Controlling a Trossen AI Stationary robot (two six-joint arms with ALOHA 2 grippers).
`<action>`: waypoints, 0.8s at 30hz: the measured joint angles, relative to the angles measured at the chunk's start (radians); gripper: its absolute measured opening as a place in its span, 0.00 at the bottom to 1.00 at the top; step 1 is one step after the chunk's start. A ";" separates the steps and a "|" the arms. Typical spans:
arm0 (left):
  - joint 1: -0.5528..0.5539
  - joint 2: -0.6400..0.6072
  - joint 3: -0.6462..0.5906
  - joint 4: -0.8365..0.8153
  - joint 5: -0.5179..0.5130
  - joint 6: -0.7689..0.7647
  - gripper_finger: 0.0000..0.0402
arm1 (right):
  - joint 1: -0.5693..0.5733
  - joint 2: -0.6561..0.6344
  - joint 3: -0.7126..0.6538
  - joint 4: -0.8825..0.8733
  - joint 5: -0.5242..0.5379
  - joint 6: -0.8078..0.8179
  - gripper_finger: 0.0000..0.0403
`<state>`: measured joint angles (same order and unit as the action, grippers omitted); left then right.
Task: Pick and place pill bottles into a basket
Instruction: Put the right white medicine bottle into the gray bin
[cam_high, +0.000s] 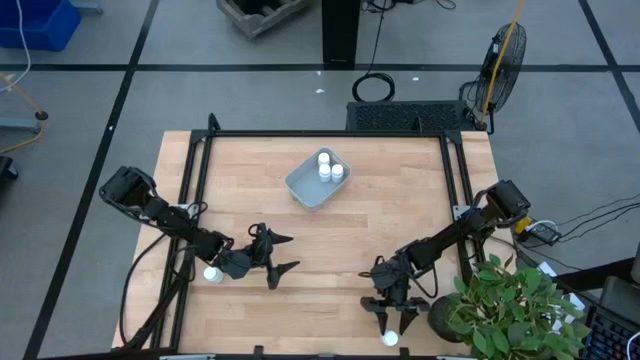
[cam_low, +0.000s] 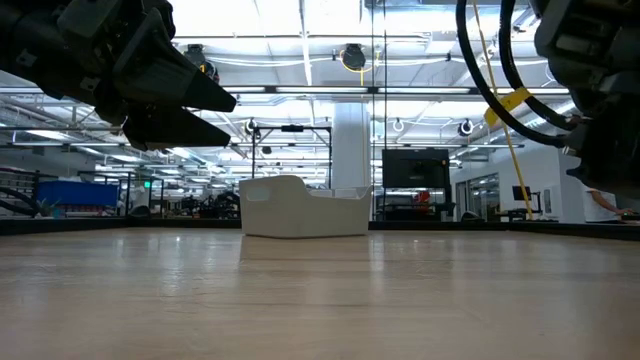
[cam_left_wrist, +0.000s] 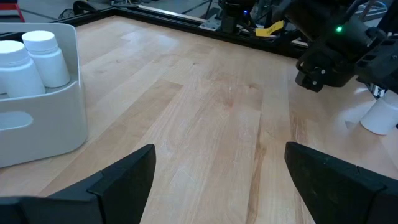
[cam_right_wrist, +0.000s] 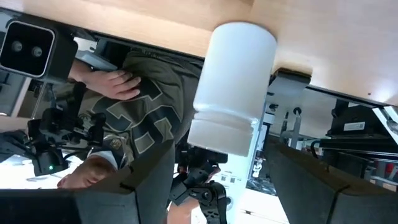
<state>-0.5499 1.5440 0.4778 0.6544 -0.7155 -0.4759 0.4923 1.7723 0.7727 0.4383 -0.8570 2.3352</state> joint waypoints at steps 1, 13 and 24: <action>0.000 0.000 0.000 0.000 0.000 0.000 0.90 | 0.000 0.006 0.003 -0.001 0.000 0.000 0.60; 0.000 0.000 0.000 0.000 0.000 0.000 0.90 | 0.013 0.095 0.070 0.056 -0.056 0.002 0.60; 0.000 0.000 0.000 0.000 0.000 0.000 0.90 | 0.047 0.095 0.070 0.013 -0.057 0.003 0.60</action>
<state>-0.5499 1.5440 0.4778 0.6548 -0.7155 -0.4759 0.5397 1.8677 0.8423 0.4512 -0.9145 2.3379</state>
